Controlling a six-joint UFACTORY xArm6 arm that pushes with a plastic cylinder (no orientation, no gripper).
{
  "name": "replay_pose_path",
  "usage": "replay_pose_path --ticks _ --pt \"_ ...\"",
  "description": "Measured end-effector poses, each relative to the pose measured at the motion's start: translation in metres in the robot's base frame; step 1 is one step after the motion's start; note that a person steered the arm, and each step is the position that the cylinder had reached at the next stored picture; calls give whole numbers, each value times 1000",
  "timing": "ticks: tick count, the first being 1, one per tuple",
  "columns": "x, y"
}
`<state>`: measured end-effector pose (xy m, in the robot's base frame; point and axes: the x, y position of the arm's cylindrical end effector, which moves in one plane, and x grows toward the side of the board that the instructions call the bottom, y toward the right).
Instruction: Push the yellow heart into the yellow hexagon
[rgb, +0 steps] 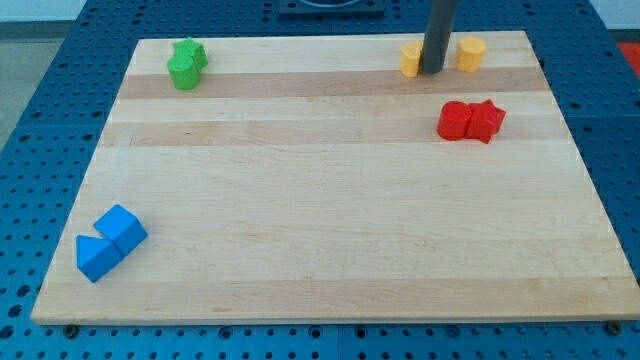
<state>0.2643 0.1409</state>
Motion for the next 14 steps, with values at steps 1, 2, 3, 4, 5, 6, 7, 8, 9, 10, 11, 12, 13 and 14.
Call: replay_pose_path --ticks 1,2,3,4,5,6,7,8,9,10,11,12,13,14 --pt "0 0" --pt "32 -3" --pt "62 -10" --pt "59 -32" --pt "24 -75" --pt "-11 -89" --pt "-37 -66" --pt "-40 -45" --pt "-40 -43" --pt "-40 -50" --pt "-40 -77" --pt "-5 -75" --pt "-3 -75" --pt "-4 -75"
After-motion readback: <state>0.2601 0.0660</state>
